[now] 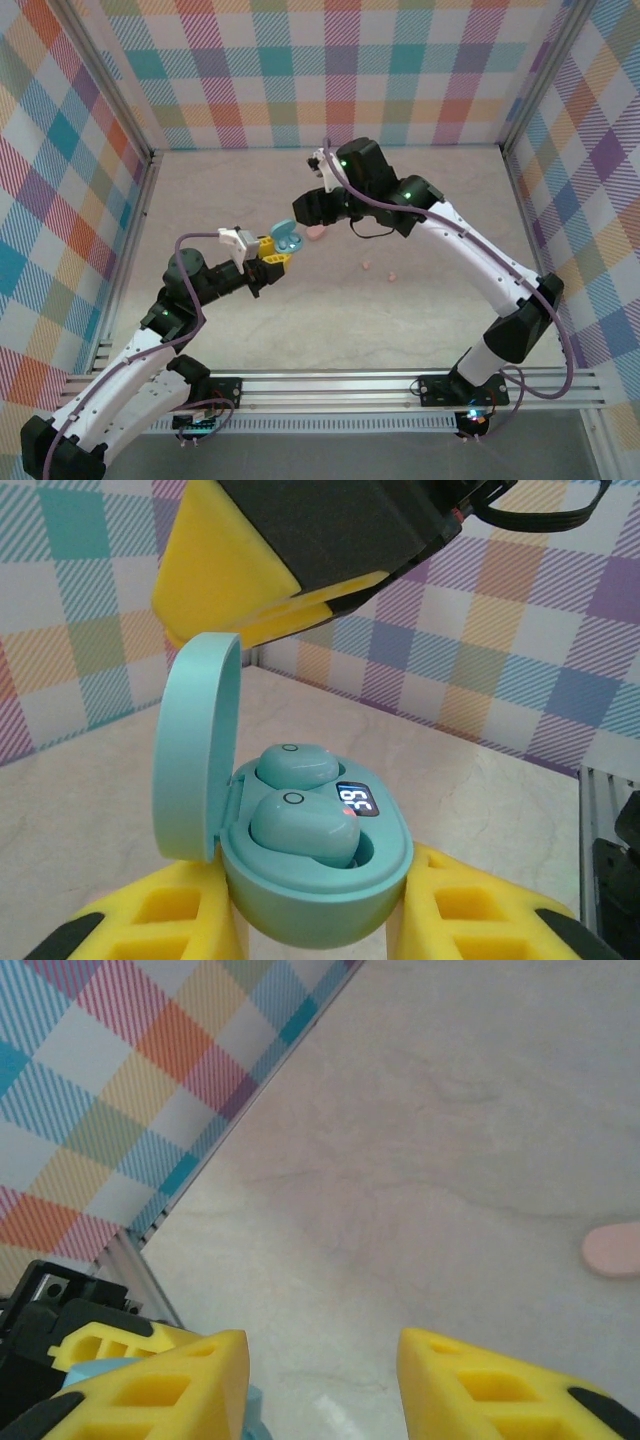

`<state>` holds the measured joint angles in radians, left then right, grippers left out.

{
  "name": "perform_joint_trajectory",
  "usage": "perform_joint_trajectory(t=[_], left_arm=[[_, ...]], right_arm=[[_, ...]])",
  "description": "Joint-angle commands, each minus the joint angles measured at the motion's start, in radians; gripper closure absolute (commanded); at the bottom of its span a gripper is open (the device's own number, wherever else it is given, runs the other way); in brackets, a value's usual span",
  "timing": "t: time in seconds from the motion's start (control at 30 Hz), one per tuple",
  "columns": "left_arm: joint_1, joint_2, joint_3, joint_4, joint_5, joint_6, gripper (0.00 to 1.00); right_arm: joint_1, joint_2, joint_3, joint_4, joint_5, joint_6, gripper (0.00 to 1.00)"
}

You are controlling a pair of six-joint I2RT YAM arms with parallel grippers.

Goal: Insert wireless bluetooth earbuds into charging case

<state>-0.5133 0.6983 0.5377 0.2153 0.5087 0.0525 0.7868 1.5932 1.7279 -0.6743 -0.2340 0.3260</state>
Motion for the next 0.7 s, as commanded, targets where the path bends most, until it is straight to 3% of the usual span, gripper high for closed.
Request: perform_joint_trajectory(t=[0.0, 0.67], left_arm=[[-0.013, 0.003, 0.002, 0.01, 0.031, -0.009, 0.75], [-0.013, 0.016, 0.0, 0.021, 0.021, -0.014, 0.75]], right_arm=[[0.006, 0.009, 0.039, 0.025, -0.079, 0.011, 0.56], [0.005, 0.011, -0.015, 0.068, -0.151, 0.048, 0.57]])
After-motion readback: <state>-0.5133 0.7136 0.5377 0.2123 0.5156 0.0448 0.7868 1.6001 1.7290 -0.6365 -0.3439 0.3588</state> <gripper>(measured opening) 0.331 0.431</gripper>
